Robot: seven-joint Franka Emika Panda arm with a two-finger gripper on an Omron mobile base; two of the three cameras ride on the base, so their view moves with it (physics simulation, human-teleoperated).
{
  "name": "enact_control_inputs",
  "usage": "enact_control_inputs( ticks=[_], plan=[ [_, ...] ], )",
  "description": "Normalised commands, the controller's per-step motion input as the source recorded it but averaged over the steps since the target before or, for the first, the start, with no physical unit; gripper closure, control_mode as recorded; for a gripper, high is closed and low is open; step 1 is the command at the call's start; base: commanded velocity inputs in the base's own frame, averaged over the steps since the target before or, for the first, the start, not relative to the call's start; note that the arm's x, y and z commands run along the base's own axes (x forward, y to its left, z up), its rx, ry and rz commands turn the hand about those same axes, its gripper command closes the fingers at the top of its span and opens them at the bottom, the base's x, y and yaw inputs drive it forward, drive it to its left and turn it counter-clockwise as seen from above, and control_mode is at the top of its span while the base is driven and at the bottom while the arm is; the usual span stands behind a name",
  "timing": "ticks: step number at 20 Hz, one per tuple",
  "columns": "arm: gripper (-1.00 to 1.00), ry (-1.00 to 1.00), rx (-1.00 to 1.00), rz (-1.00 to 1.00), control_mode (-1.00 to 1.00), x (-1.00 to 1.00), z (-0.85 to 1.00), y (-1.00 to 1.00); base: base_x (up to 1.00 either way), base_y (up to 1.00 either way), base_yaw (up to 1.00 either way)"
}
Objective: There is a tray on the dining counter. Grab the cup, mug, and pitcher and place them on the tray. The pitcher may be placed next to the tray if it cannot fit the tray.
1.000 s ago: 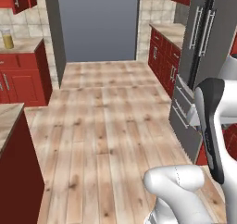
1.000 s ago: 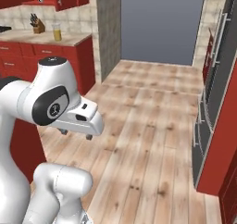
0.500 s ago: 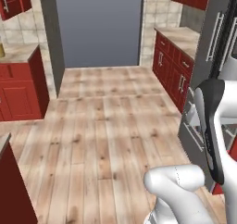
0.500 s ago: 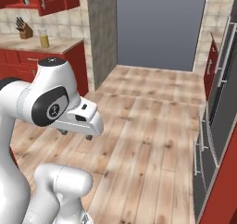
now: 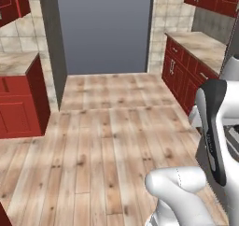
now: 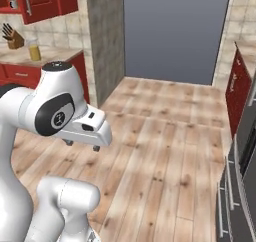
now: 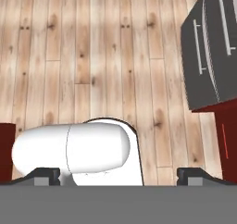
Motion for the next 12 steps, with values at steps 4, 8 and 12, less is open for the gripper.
enact_control_inputs(
  ticks=[4, 8, 12],
  plan=[
    [-1.0, 0.0, 0.0, 0.0, 1.0, 0.0, 0.0, 0.0, 0.33, 0.55, 0.21],
    [-1.0, 0.0, 0.0, 0.0, 1.0, 0.0, 0.0, 0.0, 0.09, 0.64, 0.38],
    [-1.0, 0.0, 0.0, 0.0, 1.0, 0.0, 0.0, 0.0, 0.34, 0.18, 0.43]
  ],
)
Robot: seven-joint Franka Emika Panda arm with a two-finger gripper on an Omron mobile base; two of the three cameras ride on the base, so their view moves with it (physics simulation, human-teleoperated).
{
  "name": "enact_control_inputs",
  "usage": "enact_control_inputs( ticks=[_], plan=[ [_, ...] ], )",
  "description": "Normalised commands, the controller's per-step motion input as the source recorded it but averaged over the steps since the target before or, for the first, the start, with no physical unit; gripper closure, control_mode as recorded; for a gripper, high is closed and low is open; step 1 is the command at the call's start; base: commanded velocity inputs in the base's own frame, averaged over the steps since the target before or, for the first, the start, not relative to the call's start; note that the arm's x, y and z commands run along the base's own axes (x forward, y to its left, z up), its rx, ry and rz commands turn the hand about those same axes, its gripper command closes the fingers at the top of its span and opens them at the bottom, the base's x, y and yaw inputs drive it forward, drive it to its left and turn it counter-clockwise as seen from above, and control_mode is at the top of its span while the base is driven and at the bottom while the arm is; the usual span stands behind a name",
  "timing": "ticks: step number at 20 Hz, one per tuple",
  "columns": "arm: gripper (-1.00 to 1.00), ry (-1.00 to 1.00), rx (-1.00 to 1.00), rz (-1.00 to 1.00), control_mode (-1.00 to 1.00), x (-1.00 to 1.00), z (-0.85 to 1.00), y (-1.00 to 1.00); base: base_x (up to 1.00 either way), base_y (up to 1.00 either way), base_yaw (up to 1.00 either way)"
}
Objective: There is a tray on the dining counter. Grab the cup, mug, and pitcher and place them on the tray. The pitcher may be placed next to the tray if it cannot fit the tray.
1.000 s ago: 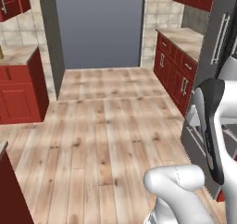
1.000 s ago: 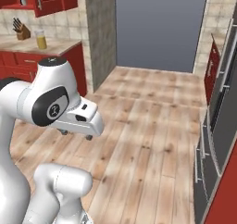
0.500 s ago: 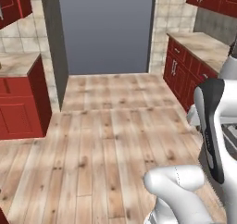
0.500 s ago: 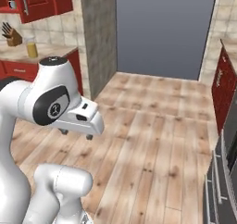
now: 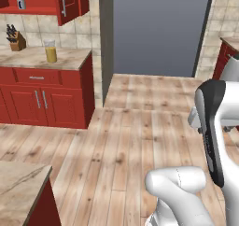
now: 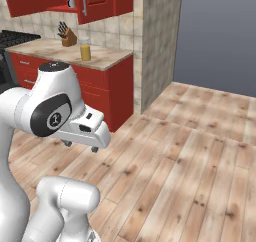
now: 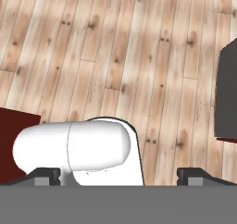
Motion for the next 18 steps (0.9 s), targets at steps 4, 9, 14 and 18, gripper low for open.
enact_control_inputs(
  ticks=[4, 9, 14, 18],
  plan=[
    [-1.0, 0.0, 0.0, 0.0, 1.0, 0.0, 0.0, 0.0, 0.46, 0.0, 0.5],
    [-1.0, 0.0, 0.0, 0.0, 1.0, 0.0, 0.0, 0.0, 0.42, -0.07, 0.56],
    [-1.0, 0.0, 0.0, 0.0, 1.0, 0.0, 0.0, 0.0, 0.42, -0.25, 0.6],
    [-1.0, 0.0, 0.0, 0.0, 1.0, 0.0, 0.0, 0.0, 0.49, -0.2, 0.58]
  ],
)
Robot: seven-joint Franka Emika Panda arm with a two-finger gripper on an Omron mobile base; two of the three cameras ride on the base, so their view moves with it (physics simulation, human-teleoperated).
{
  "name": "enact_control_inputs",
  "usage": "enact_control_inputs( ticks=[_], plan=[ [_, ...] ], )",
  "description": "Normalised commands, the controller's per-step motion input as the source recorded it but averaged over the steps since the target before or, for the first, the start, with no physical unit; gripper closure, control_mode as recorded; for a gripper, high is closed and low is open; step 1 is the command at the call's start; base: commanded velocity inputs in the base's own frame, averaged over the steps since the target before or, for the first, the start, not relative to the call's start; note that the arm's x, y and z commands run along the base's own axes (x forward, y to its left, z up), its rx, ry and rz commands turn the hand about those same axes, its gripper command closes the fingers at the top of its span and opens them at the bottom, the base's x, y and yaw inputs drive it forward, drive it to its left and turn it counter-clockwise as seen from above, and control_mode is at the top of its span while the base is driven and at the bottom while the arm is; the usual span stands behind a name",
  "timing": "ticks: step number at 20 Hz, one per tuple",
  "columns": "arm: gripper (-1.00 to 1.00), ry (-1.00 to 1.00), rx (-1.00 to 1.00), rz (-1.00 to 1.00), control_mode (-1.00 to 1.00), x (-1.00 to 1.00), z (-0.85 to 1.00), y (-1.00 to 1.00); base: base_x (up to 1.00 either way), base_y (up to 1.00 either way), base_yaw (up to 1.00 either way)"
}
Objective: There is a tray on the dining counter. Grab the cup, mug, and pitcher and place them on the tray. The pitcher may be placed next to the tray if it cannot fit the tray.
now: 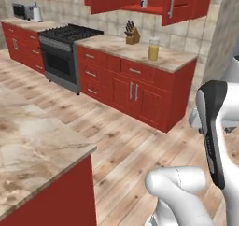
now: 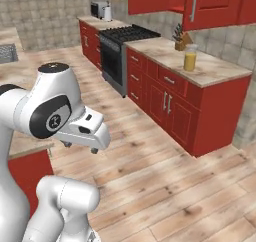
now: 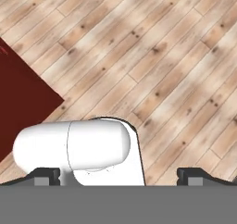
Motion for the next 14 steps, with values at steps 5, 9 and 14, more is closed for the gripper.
enact_control_inputs(
  ticks=[5, 9, 14],
  plan=[
    [-1.0, 0.0, 0.0, 0.0, 1.0, 0.0, 0.0, 0.0, 0.6, -0.55, 0.5],
    [-1.0, 0.0, 0.0, 0.0, 1.0, 0.0, 0.0, 0.0, 0.64, -0.82, 0.44],
    [-1.0, 0.0, 0.0, 0.0, 1.0, 0.0, 0.0, 0.0, 0.64, -0.76, 0.36]
  ],
)
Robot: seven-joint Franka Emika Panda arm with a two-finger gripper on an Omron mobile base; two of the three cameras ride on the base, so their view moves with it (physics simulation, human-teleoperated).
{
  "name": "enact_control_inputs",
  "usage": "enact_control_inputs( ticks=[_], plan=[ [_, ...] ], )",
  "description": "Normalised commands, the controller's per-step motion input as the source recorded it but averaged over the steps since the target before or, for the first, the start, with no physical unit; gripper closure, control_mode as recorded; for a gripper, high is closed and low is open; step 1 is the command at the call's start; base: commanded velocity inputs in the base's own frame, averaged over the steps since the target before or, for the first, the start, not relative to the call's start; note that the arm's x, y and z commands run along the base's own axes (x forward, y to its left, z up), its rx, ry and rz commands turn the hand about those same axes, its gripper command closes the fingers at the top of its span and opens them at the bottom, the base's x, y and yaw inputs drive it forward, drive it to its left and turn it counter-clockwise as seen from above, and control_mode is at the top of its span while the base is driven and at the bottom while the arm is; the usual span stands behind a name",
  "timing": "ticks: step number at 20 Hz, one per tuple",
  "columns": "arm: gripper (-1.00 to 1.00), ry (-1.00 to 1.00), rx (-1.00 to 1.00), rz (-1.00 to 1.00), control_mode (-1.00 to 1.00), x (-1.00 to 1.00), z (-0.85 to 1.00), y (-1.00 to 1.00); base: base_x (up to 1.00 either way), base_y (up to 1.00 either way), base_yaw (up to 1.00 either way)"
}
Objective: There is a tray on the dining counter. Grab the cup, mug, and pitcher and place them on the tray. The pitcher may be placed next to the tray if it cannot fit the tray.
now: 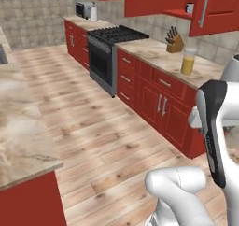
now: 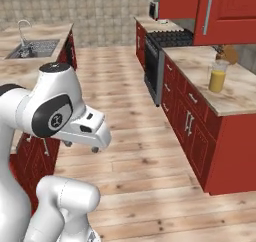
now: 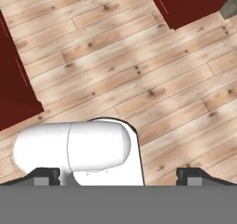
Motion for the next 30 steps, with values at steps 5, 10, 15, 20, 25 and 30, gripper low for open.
enact_control_inputs(
  ticks=[5, 10, 15, 20, 25, 30],
  plan=[
    [-1.0, 0.0, 0.0, 0.0, 1.0, 0.0, 0.0, 0.0, 0.44, -0.7, 0.23],
    [-1.0, 0.0, 0.0, 0.0, 1.0, 0.0, 0.0, 0.0, 0.57, -0.39, 0.13],
    [-1.0, 0.0, 0.0, 0.0, 1.0, 0.0, 0.0, 0.0, 0.86, 0.26, 0.13],
    [-1.0, 0.0, 0.0, 0.0, 1.0, 0.0, 0.0, 0.0, 1.0, 0.11, 0.21],
    [-1.0, 0.0, 0.0, 0.0, 1.0, 0.0, 0.0, 0.0, 1.0, -0.05, 0.32],
    [-1.0, 0.0, 0.0, 0.0, 1.0, 0.0, 0.0, 0.0, 0.97, 0.0, 0.3]
  ],
)
